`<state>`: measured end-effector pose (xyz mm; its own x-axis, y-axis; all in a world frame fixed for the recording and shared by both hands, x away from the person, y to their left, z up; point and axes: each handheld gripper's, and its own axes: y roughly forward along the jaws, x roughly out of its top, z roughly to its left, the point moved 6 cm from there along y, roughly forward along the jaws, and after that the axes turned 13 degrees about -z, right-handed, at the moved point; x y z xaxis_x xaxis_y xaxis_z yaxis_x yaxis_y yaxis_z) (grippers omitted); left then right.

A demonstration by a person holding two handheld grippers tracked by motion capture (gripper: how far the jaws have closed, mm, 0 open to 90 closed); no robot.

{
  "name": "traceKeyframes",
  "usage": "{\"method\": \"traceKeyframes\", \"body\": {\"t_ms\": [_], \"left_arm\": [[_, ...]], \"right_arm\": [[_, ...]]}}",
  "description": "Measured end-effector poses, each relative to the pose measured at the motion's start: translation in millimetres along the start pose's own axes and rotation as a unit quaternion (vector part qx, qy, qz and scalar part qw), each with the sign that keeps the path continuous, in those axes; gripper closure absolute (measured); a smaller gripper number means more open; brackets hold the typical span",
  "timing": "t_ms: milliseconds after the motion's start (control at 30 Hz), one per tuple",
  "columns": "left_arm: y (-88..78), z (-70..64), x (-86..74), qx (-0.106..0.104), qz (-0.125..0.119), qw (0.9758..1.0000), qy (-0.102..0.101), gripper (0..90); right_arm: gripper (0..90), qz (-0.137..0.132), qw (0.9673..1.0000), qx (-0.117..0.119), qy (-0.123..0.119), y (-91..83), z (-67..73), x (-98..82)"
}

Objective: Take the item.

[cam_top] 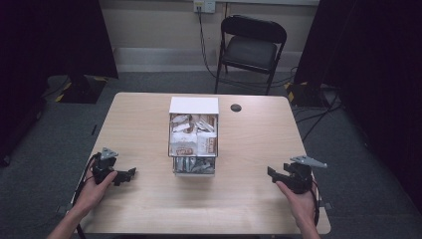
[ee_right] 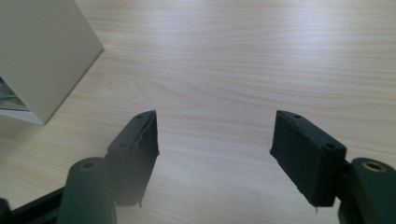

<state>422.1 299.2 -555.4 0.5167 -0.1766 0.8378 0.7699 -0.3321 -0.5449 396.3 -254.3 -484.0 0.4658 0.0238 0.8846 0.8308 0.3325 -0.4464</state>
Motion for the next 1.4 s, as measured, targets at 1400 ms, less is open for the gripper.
{"method": "traceKeyframes", "body": {"t_ms": [1400], "left_arm": [[0.2,-0.2,0.1,0.001,-0.001,1.0,-0.002,0.0]], "right_arm": [[38.3,-0.041,0.9912,0.123,-0.029,-2.7,79.5,85.3]]}}
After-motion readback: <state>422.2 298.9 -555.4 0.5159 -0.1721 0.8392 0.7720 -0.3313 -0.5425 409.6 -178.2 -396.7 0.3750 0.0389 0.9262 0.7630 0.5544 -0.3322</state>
